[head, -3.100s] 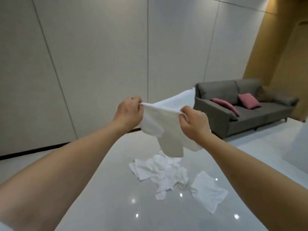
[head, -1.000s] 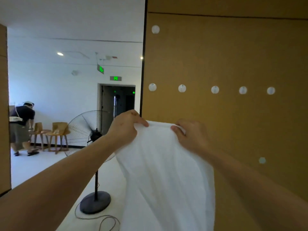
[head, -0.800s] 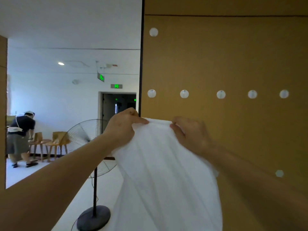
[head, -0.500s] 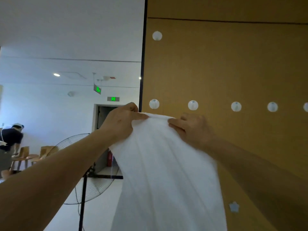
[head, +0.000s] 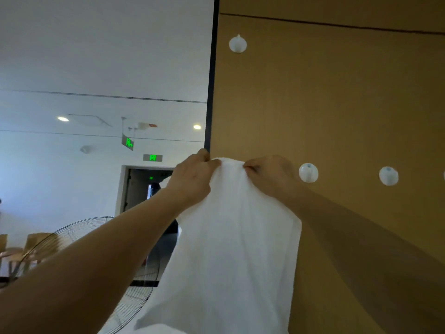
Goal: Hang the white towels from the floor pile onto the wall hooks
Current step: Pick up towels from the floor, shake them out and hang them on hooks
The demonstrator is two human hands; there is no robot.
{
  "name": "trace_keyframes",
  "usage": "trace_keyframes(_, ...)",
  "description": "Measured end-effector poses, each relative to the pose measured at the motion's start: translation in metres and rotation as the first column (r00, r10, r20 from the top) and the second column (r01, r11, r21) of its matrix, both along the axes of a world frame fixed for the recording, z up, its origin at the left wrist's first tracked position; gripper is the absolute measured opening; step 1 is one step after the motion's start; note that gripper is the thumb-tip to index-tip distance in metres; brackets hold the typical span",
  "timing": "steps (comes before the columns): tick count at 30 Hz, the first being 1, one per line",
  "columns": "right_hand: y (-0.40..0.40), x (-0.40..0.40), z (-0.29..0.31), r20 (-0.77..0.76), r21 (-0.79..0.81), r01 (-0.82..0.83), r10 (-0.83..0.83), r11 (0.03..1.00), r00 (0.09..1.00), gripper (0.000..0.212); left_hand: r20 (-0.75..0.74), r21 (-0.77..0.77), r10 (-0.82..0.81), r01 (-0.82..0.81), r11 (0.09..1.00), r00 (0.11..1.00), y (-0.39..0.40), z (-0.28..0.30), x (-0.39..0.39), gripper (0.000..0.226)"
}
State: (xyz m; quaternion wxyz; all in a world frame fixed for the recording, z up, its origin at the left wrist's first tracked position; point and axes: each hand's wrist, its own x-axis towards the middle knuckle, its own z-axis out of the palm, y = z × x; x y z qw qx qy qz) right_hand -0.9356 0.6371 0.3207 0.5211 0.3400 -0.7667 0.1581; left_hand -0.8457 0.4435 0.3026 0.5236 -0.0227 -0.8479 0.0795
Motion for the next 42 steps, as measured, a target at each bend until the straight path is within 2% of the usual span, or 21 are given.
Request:
trace_keyframes(2,-0.003,-0.004,-0.011,0.137,-0.139,-0.121,0.140,0.983,0.981,0.027,-0.040,0.033,-0.023,0.024,0.999,0.999,0.004,-0.009,-0.018,0.050)
trace_keyframes(4,-0.006,-0.004,-0.025,0.211,-0.235,-0.209,0.259,0.949,0.943,0.024,-0.098,0.077,-0.062,0.069,0.995,0.993,0.006,-0.018,-0.030,0.043)
trace_keyframes(9,-0.019,-0.005,-0.041,0.293,-0.349,-0.352,0.458,0.868,0.839,0.024,-0.123,0.228,-0.154,0.179,0.957,0.980,0.017,-0.036,-0.047,0.028)
trace_keyframes(12,-0.026,-0.006,-0.048,0.327,-0.431,-0.388,0.542,0.815,0.774,0.029,-0.188,0.360,-0.238,0.293,0.886,0.953,0.025,-0.043,-0.052,0.024)
trace_keyframes(14,-0.026,-0.007,-0.058,0.307,-0.426,-0.393,0.538,0.815,0.785,0.033,-0.235,0.410,-0.367,0.434,0.802,0.900,0.029,-0.050,-0.051,0.028)
trace_keyframes(16,-0.024,-0.006,-0.073,0.259,-0.369,-0.366,0.473,0.854,0.842,0.032,-0.251,0.401,-0.411,0.480,0.780,0.876,0.031,-0.063,-0.048,0.036)
trace_keyframes(18,-0.022,-0.005,-0.090,0.196,-0.282,-0.278,0.339,0.918,0.920,0.033,-0.274,0.356,-0.316,0.401,0.844,0.908,0.031,-0.077,-0.045,0.042)
trace_keyframes(20,-0.019,-0.001,-0.102,0.147,-0.200,-0.168,0.199,0.965,0.969,0.039,-0.273,0.311,-0.143,0.228,0.923,0.951,0.030,-0.090,-0.041,0.042)
trace_keyframes(21,-0.018,0.001,-0.106,0.158,-0.186,-0.177,0.208,0.966,0.965,0.038,-0.242,0.305,-0.096,0.170,0.937,0.965,0.030,-0.095,-0.040,0.042)
trace_keyframes(22,-0.017,0.004,-0.109,0.199,-0.210,-0.240,0.282,0.948,0.938,0.034,-0.203,0.328,-0.116,0.179,0.928,0.972,0.031,-0.100,-0.040,0.041)
trace_keyframes(23,-0.018,0.008,-0.112,0.256,-0.269,-0.321,0.389,0.908,0.885,0.029,-0.169,0.392,-0.206,0.258,0.883,0.964,0.033,-0.105,-0.038,0.039)
trace_keyframes(24,-0.020,0.011,-0.116,0.303,-0.334,-0.369,0.470,0.867,0.829,0.025,-0.165,0.489,-0.333,0.370,0.790,0.929,0.037,-0.111,-0.036,0.036)
trace_keyframes(26,-0.024,0.017,-0.125,0.367,-0.460,-0.378,0.559,0.804,0.743,0.021,-0.220,0.660,-0.507,0.510,0.552,0.833,0.044,-0.119,-0.030,0.023)
trace_keyframes(29,-0.027,0.031,-0.137,0.405,-0.630,-0.367,0.692,0.685,0.597,0.022,-0.271,0.838,-0.625,0.499,0.220,0.732,0.053,-0.124,-0.018,0.018)
trace_keyframes(30,-0.026,0.037,-0.140,0.406,-0.644,-0.359,0.700,0.675,0.588,0.022,-0.291,0.868,-0.644,0.478,0.133,0.708,0.055,-0.126,-0.013,0.020)
trace_keyframes(31,-0.024,0.043,-0.144,0.417,-0.631,-0.339,0.673,0.698,0.610,0.022,-0.293,0.879,-0.652,0.466,0.105,0.700,0.059,-0.128,-0.007,0.023)
trace_keyframes(33,-0.020,0.055,-0.150,0.457,-0.596,-0.284,0.608,0.751,0.649,0.030,-0.232,0.861,-0.634,0.459,0.218,0.737,0.067,-0.137,0.006,0.029)
trace_keyframes(34,-0.016,0.062,-0.153,0.477,-0.606,-0.280,0.621,0.745,0.622,0.033,-0.194,0.845,-0.610,0.447,0.295,0.768,0.071,-0.143,0.013,0.036)
trace_keyframes(36,-0.007,0.075,-0.160,0.504,-0.658,-0.313,0.709,0.685,0.493,0.034,-0.138,0.832,-0.543,0.394,0.389,0.828,0.074,-0.154,0.028,0.049)
trace_keyframes(38,0.002,0.085,-0.168,0.538,-0.642,-0.322,0.709,0.695,0.457,0.040,-0.058,0.838,-0.505,0.317,0.445,0.861,0.074,-0.163,0.040,0.055)
trace_keyframes(42,0.016,0.105,-0.188,0.595,-0.558,-0.314,0.634,0.768,0.495,0.052,0.072,0.850,-0.489,0.203,0.486,0.869,0.072,-0.177,0.061,0.054)
